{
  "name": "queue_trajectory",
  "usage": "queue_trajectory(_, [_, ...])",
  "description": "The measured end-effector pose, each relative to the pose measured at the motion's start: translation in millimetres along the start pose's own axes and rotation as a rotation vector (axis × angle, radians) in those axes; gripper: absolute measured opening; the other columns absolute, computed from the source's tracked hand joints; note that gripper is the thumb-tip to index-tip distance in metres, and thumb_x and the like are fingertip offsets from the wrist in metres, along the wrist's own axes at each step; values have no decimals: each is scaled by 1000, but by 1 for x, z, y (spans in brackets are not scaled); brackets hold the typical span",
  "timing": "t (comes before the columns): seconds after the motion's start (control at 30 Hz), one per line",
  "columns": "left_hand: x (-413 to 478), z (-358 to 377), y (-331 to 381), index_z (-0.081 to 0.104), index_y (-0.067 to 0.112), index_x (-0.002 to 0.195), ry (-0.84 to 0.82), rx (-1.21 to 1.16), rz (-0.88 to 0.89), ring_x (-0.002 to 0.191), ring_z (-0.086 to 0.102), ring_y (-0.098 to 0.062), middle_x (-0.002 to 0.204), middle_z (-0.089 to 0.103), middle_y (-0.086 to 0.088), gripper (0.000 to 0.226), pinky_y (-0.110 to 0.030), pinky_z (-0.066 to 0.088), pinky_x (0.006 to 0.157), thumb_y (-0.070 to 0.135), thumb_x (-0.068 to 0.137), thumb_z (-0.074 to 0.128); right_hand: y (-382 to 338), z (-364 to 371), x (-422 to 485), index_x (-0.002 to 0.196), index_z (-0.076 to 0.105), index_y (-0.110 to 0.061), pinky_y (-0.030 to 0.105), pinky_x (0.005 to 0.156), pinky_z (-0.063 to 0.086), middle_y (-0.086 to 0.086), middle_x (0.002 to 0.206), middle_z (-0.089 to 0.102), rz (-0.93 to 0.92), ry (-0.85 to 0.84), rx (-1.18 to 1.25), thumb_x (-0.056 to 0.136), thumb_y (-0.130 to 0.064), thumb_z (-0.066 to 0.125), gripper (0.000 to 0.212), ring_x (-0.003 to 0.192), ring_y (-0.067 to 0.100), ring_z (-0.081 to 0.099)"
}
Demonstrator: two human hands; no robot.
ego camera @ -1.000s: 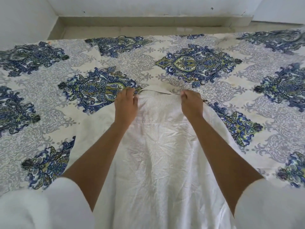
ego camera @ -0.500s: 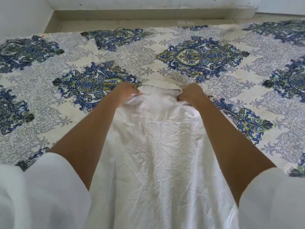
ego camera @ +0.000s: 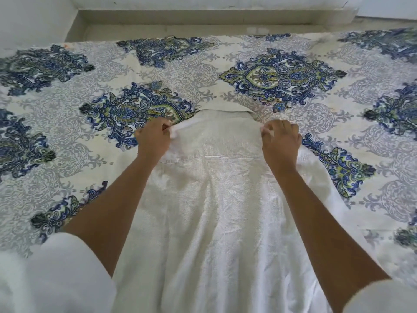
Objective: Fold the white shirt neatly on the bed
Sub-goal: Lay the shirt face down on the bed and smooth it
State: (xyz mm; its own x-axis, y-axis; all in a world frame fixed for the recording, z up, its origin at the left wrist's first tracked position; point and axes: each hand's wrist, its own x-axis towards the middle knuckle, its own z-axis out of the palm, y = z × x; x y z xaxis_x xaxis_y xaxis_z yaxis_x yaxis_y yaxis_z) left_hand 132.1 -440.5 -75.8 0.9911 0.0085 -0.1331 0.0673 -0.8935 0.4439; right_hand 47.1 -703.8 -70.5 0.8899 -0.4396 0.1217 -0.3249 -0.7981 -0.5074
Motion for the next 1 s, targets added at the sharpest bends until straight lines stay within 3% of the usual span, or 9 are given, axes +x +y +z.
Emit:
queue_trajectory(0.13, [-56,4,14,46,11,133,4,29,284,136,32,-24,141,43,-9,43,-45,19,109,11,90,53,8,-12,-43,103,64,-11,37,90,33,6,113,60,75,-64,115,90,-12,50,19,112,29,44])
queue_trajectory(0.3, [-123,26,31,54,4,127,-148,169,535,125,50,-30,132,55,-14,50,-48,42,97,19,83,34,37,-35,-93,105,67,-7,37,92,38,12,112,65,183,0,126,88,-2,51,24,109,34,50])
queue_trajectory(0.4, [-147,35,45,58,4,122,-143,206,619,121,54,-28,130,57,-11,47,-44,45,94,21,85,34,60,-64,-109,110,64,-3,37,93,36,17,114,62,379,167,173,89,1,46,28,114,36,47])
queue_trajectory(0.47, [-158,42,64,58,4,122,-162,205,686,122,53,-29,130,57,-11,46,-45,44,95,23,88,33,80,-81,-114,118,60,-6,39,94,36,19,122,56,571,135,154,92,-3,43,31,119,37,43])
queue_trajectory(0.57, [-171,52,100,48,5,134,-260,139,709,134,40,-25,141,47,-10,48,-42,37,105,26,94,32,116,-107,-117,123,56,-7,38,97,36,21,130,51,732,-128,3,94,-8,41,33,122,36,44])
queue_trajectory(0.67, [-183,70,129,32,10,144,-382,93,691,143,21,-15,153,27,-2,47,-33,24,113,23,99,38,145,-137,-124,121,56,-2,32,82,43,19,116,58,687,-526,56,90,-15,56,34,105,31,55])
queue_trajectory(0.8, [-203,85,160,30,11,145,-454,71,734,141,24,-13,154,25,-1,50,-31,26,111,17,97,41,166,-157,-149,114,62,-2,25,74,43,15,108,63,643,-851,74,75,-11,72,42,100,29,60])
queue_trajectory(0.87, [-208,88,166,27,11,146,-475,51,700,141,24,-12,155,23,0,50,-29,24,111,18,98,40,169,-166,-145,109,62,0,22,63,42,16,105,64,545,-656,-91,82,-12,64,30,93,29,61])
queue_trajectory(1.0, [-208,89,171,20,14,148,-494,60,613,141,25,-15,157,14,3,53,-31,26,112,21,99,37,165,-207,-107,112,56,-4,38,76,45,17,110,59,348,176,-368,91,-14,49,24,99,33,57])
